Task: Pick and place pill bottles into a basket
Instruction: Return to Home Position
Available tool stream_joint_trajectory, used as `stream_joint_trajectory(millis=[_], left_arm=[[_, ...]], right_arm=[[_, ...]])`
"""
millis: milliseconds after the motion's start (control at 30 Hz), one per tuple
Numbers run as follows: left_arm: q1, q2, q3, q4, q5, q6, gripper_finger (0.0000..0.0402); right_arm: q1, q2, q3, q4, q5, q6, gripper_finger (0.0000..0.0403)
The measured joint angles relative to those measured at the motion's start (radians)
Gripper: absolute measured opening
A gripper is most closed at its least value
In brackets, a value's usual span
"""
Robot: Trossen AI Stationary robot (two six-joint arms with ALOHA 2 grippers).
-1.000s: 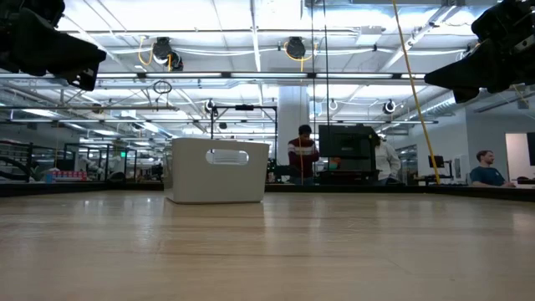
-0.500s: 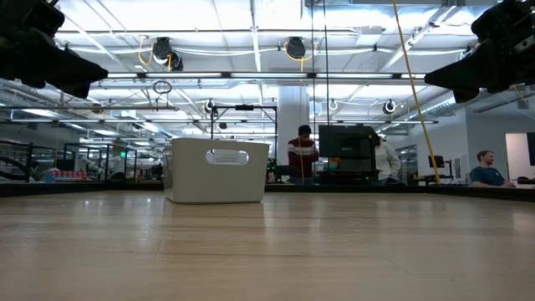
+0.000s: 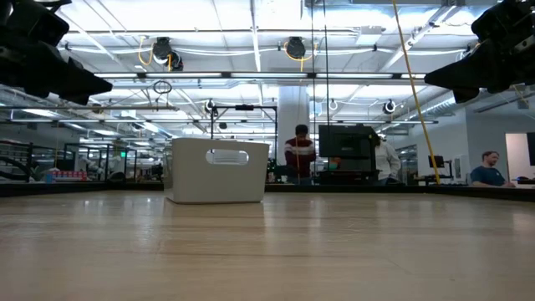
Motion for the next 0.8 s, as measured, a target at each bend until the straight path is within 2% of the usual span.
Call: stream_joint_trajectory(millis=[467, 800], left_arm=[[0.000, 0.038, 0.000, -0.001, -0.003, 0.059, 0.0074], [0.000, 0.038, 0.000, -0.001, 0.002, 0.026, 0.0074]], right_arm=[[0.000, 0.000, 0.000, 0.000, 0.000, 0.000, 0.0004], [0.000, 0.000, 0.000, 0.000, 0.000, 0.000, 0.0004]])
